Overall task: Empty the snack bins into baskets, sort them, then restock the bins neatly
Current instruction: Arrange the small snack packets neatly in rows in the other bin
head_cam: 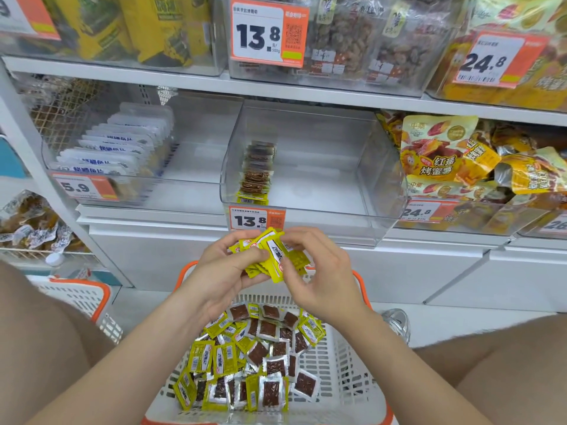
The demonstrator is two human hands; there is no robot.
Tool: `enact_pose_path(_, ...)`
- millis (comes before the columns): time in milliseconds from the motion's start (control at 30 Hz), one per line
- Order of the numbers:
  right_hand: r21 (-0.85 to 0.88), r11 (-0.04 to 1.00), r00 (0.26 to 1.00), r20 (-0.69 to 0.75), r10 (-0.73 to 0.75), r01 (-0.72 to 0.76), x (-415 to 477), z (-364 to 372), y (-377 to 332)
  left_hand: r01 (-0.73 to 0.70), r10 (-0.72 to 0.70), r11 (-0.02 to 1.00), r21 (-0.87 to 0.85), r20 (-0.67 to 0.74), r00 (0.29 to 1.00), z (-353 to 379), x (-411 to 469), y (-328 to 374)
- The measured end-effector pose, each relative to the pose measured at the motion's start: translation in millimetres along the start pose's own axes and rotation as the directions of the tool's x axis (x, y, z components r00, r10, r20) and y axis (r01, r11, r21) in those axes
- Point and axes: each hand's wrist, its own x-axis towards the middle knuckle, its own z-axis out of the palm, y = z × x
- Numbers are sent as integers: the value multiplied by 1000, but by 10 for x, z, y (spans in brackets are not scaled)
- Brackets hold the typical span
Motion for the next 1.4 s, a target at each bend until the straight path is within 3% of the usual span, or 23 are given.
enact_pose_path(100,87,985,989,34,145,-148,75,-46,57,-39,38,998,51,30,999,-11,4,31)
enact_pose_path(167,2,979,969,142,202,-204,99,-94,109,-59,53,993,105,58,997,-3,0,32)
enact_pose_path(233,25,955,922,269,278,-295,110,-115,136,-86,77,986,140,69,995,14,-10,40)
enact_pose_path(367,276,737,787,221,576,-617,139,-134,99,-146,137,969,198,59,989,24,-26,79)
enact_pose_path(433,367,630,727,271,630,-684,163,-185,60,-171,160,961,218,67,985,16,-29,84)
enact_pose_path(600,365,608,709,363,605,-706,194,-297,-10,-248,228,932,265,104,968,-6,-35,73)
enact_pose_path(767,335,623,704,258,662,-707,184,-262,16,-278,257,928,248,113,960,-6,-21,54)
enact_pose_path(867,194,759,783,175,597,-622,197,-288,89,-299,270,895,331,132,954,-25,-17,91)
enact_pose_path(967,19,897,878,215,428,-442,221,-365,70,-335,233,847,413,277,932,-63,-17,163)
enact_pose_path(1033,-22,934,909,220,353,-357,225,-373,20,-338,185,838,429,359,915,-64,-25,186)
enact_pose_path(1167,10,938,931,120,343,-347,201,-292,-67,-336,173,844,418,381,908,-54,-22,177)
enact_pose_path(1233,-41,912,913,-17,407,-408,204,-266,-36,-344,218,849,401,327,920,-34,-17,160)
enact_pose_path(1300,-12,849,847,-84,526,-528,216,-272,7,-356,283,860,367,237,929,-6,-18,139)
enact_pose_path(1400,247,685,720,91,688,-685,199,-260,19,-426,371,842,332,219,902,18,-27,104)
